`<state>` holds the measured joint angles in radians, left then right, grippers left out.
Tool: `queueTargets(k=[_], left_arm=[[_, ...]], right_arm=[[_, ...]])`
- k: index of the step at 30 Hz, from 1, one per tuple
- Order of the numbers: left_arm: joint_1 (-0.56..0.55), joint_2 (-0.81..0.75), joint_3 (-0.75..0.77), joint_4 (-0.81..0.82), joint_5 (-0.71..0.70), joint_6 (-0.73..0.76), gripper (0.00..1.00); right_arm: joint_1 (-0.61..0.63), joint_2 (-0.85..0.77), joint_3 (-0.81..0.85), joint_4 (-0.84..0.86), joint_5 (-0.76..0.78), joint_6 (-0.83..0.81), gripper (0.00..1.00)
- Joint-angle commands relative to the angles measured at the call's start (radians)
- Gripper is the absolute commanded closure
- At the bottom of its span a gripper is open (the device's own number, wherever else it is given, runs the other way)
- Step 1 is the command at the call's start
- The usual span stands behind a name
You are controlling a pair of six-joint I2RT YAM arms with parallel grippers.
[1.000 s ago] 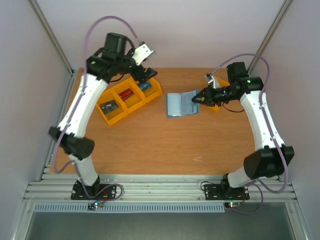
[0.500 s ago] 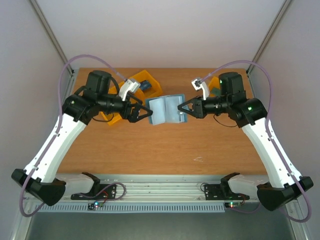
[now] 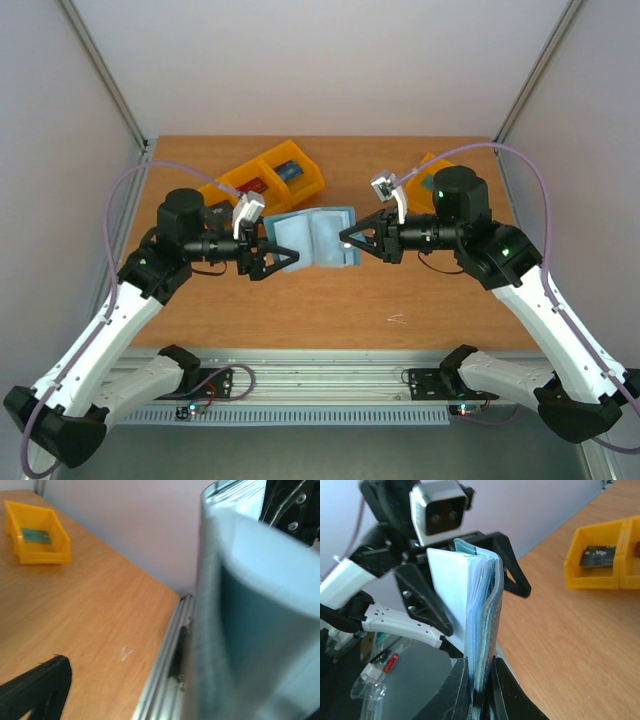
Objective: Take the credit cards out of the card holder
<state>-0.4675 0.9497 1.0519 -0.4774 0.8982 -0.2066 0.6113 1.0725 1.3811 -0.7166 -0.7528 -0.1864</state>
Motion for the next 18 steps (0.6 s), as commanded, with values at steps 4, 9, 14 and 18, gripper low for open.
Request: queueTargets(k=[4,9,14,18], left_arm=[[-0.023,-0.062,-0.162,0.617,0.158,-0.292,0.41],[-0.040,-0.056,-0.173,0.650,0.195,-0.290,0.80],[-0.040,-0.067,-0.167,0.646,0.205,-0.272,1.00],[-0.040,-0.064,-0.163,0.663,0.211,-0.247,1.00]], right_arm=[[0.020,-0.075,-0.081,0.163,-0.065,0.084,0.99],[0.020,-0.067,-0.099,0.214,-0.103,0.103,0.99],[0.021,-0.058,-0.080,0.133,0.063,0.066,0.90],[0.021,-0.032,-0.065,0.075,0.242,0.052,0.89]])
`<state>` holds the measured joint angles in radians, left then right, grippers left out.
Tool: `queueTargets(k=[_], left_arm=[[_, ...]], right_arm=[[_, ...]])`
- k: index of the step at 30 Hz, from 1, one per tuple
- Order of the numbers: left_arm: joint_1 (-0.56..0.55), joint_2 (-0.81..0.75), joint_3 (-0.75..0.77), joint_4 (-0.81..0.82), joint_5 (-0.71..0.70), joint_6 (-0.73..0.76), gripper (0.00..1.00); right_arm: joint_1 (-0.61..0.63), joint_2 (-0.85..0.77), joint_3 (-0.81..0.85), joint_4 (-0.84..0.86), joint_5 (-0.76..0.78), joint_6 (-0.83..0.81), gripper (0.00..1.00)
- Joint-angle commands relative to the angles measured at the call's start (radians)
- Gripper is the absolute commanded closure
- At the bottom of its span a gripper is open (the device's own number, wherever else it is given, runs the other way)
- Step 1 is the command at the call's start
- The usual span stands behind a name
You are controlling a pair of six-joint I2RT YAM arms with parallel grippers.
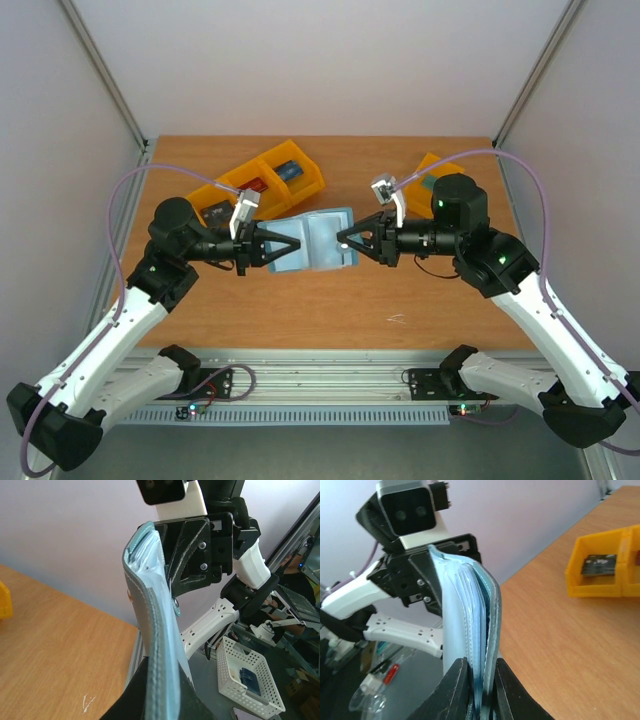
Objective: Take the credit cards out of the card holder
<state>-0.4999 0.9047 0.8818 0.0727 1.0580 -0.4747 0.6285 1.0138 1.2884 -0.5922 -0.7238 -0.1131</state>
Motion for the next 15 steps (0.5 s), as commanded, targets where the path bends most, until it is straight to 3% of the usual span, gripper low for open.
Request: queueTargets(k=[1,8,15], left_arm=[[-0.007,-0.015,0.010,0.115,0.052,0.026,1.00],[-0.008,0.000,0.002,0.171,0.071,0.047,1.00],[-0.007,-0.003,-0.008,0.174,0.070,0.054,1.00]], right_arm=[[0.004,0.044,0.031,-0.050,0.203,-0.021,0.88],[0.073,0.120,0.041,0.032,0.049,-0.052,0.65],[0.124,0.159,0.060,0.093,-0.042,-0.084,0.52]])
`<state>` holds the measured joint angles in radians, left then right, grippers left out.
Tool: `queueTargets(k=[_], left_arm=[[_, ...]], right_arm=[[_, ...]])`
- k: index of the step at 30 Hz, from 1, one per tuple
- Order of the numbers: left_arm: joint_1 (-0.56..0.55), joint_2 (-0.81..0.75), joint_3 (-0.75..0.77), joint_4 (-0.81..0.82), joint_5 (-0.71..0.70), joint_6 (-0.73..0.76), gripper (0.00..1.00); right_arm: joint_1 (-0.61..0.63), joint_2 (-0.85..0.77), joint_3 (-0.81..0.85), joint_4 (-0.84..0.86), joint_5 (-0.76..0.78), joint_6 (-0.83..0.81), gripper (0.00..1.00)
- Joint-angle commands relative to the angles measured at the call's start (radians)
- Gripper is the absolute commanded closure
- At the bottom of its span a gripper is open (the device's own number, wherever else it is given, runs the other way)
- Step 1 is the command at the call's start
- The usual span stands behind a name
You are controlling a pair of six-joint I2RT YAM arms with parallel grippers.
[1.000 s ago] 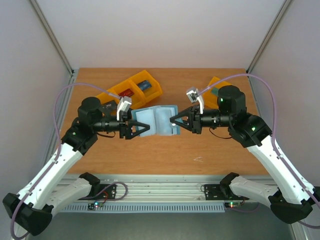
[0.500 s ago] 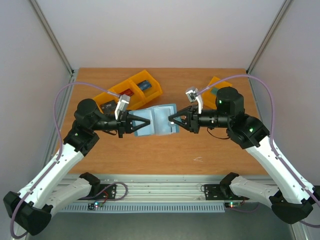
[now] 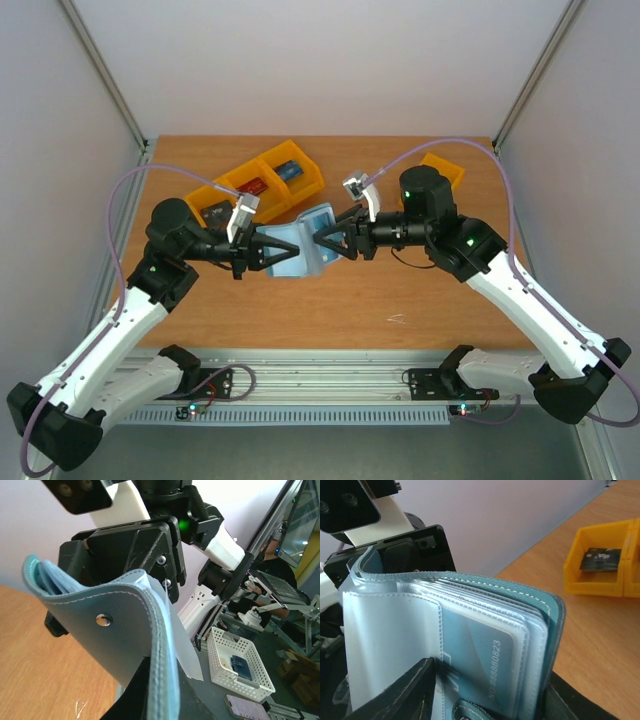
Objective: Take the credit cards out of the card holder
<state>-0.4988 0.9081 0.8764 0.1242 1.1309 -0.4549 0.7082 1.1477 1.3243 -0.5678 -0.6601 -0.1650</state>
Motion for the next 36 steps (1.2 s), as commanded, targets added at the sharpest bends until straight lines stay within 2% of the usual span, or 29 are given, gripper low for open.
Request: queueTargets(k=[1,5,11,14,16,18,26,36], left_arm=[[-0.008,-0.008,-0.005,0.123,-0.005,0.036,1.00],[-0.002,-0.012,-0.014,0.130,-0.021,0.032,1.00],[0.009,-0.018,-0.021,0.138,-0.027,0.033,1.00],[0.023,-0.024,-0.024,0.140,-0.040,0.033,1.00],[0.032,-0.028,-0.023,0.146,-0.037,0.037,1.00],[0.038,-0.031,-0.016,0.156,-0.006,0.051,1.00],[0.039,-0.046,0.043,0.127,0.114,0.197,1.00],[0.037,-0.049,0.091,0.112,0.158,0.243,1.00]], right_arm=[[0.045,0.029,0.027,0.075,-0.126,-0.031,0.50],[0.058,0.045,0.042,0.072,-0.172,-0.038,0.40],[0.063,0.036,0.038,0.070,-0.215,-0.032,0.33],[0.062,0.026,0.040,0.056,-0.244,-0.035,0.19],[0.063,0.012,0.040,0.036,-0.223,-0.049,0.13],[0.063,-0.015,0.026,0.027,-0.188,-0.065,0.02],[0.063,-0.078,0.041,-0.048,-0.033,-0.141,0.01],[0.061,-0.113,0.108,-0.175,-0.034,-0.242,0.02]])
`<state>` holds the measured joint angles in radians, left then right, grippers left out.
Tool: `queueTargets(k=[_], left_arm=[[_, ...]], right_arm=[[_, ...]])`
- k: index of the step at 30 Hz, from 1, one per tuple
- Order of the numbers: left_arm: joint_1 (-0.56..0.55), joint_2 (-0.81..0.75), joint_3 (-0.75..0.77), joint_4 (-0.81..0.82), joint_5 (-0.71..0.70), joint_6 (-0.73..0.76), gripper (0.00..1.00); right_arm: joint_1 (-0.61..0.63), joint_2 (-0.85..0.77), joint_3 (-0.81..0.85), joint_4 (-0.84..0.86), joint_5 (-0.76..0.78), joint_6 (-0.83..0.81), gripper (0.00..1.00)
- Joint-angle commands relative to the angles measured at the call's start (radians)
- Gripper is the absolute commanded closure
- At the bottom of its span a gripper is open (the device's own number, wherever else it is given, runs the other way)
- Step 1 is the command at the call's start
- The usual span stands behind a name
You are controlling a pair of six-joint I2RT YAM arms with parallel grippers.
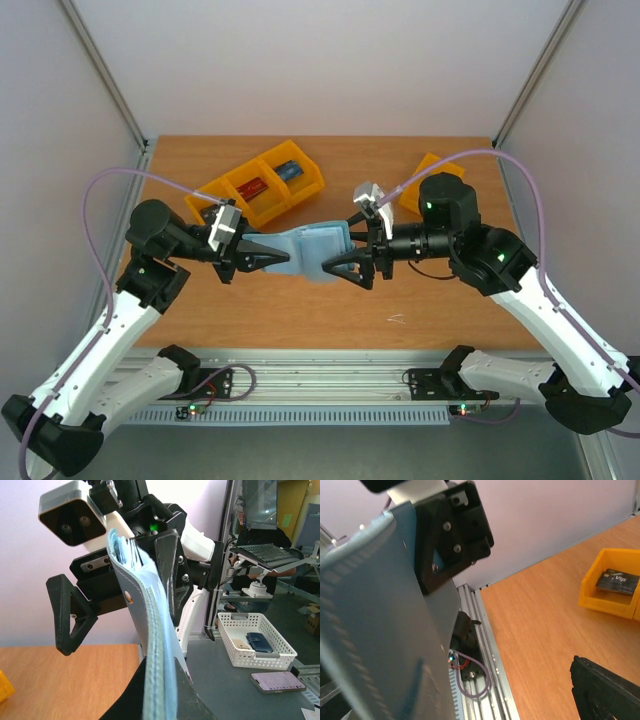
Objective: Take the credit cards out of the card holder
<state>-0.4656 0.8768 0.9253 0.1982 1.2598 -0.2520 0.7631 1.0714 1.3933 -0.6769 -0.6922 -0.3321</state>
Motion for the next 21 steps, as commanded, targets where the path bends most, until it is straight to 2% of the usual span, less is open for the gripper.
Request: queueTargets(k=[1,8,16,21], left_arm=[[0.004,-0.019,0.044,0.038,0.029,0.041,1.00],[0.004,-0.017,0.046,0.027,0.021,0.041,1.00],[0.004,-0.021,0.043,0.022,0.018,0.045,1.00],[0.004,-0.024,0.040,0.024,0.015,0.045,1.00]], right_arm=[[0.007,-0.044,0.046,-0.077,-0.004,-0.084,0.02],[0.007,-0.072,0.087,-0.112,0.039,-0.100,0.02],[0.008,-0.028,0.141,-0.132,0.078,-0.081,0.01],[0.006,-0.015,0.145,-0.134,0.103,-0.064,0.05]])
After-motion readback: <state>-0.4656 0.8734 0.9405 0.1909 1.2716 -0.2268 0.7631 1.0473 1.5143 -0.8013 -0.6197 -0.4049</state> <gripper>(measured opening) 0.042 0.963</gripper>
